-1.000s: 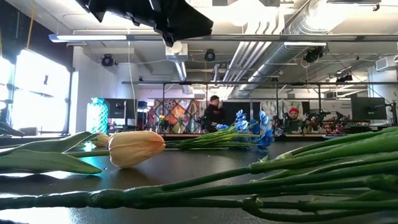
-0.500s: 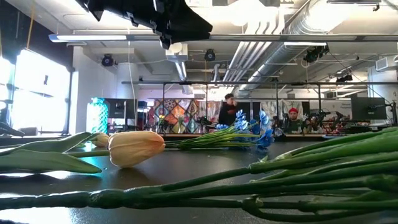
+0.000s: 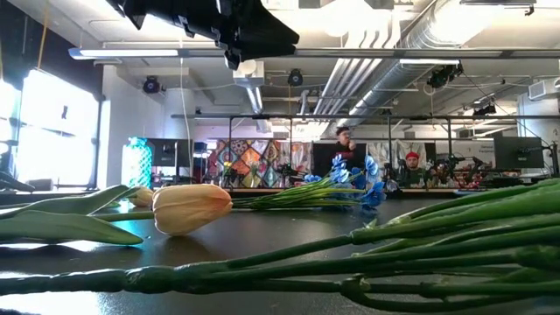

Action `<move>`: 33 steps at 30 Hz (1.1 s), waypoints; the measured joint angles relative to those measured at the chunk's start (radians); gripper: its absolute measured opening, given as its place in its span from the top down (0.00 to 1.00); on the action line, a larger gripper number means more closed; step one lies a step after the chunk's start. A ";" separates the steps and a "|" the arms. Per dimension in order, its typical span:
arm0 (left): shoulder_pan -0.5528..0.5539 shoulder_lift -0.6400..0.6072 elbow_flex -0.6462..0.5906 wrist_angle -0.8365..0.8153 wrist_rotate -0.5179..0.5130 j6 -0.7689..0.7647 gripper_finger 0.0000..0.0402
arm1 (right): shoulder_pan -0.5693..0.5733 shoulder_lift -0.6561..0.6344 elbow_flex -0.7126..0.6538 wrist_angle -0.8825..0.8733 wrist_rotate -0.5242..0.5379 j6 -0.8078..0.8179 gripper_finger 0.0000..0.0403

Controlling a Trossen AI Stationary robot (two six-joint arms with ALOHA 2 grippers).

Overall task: Sort flowers into vase by color
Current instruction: Put the bottom red flower into the yellow vase

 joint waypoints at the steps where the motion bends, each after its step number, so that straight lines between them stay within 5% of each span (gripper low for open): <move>1: 0.000 0.000 0.000 0.001 0.000 -0.005 0.70 | 0.033 0.000 0.000 0.005 0.017 0.014 1.00; 9: 0.000 0.000 0.000 0.028 0.000 -0.035 0.70 | 0.209 -0.003 0.012 0.014 0.153 0.095 1.00; 33: 0.000 0.000 0.000 0.048 0.000 -0.049 0.70 | 0.412 0.066 0.126 0.036 0.376 0.131 1.00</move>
